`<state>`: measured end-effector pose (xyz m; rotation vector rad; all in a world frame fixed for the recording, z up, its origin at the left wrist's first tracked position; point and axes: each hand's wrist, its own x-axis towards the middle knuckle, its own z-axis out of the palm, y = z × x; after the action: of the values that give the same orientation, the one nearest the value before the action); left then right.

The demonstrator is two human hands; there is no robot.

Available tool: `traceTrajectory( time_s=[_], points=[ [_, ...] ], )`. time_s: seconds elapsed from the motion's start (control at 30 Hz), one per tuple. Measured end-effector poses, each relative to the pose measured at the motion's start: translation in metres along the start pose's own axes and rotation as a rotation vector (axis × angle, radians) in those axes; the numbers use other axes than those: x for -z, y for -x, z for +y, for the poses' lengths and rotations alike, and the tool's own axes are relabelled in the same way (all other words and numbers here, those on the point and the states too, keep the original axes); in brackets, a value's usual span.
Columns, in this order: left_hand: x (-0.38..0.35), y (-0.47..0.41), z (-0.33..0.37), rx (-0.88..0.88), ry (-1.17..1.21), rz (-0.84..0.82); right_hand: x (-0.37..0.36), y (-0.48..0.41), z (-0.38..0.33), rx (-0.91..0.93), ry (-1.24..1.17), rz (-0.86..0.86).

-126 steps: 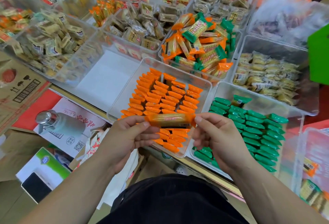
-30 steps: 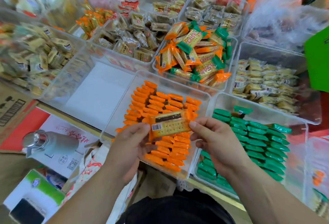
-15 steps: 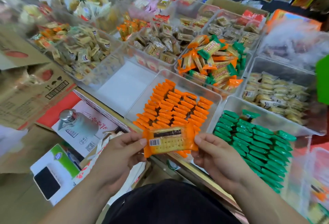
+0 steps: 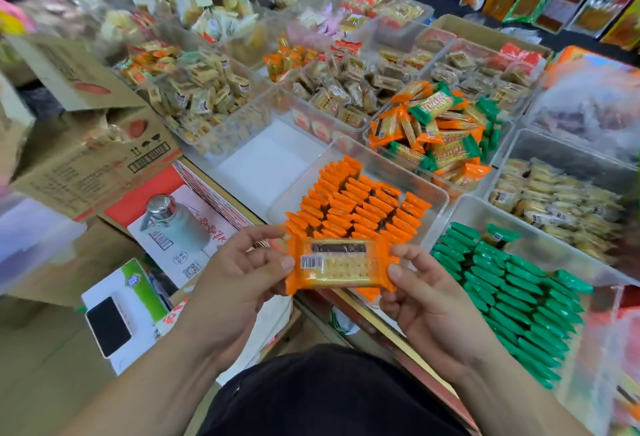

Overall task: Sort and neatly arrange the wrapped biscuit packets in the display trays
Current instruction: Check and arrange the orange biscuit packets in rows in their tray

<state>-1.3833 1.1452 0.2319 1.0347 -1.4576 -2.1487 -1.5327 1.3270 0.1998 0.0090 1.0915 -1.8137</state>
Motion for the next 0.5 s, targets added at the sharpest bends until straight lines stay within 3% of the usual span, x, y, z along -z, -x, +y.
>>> traceTrajectory(
  time_s=[0.37,0.5],
  points=[
    [0.010,0.012,0.010,-0.130,-0.335,0.047,-0.023,0.001,-0.002,0.069,-0.013,-0.028],
    [0.017,0.006,0.012,-0.146,-0.413,0.102,-0.026,-0.001,0.000,0.059,0.236,0.010]
  ],
)
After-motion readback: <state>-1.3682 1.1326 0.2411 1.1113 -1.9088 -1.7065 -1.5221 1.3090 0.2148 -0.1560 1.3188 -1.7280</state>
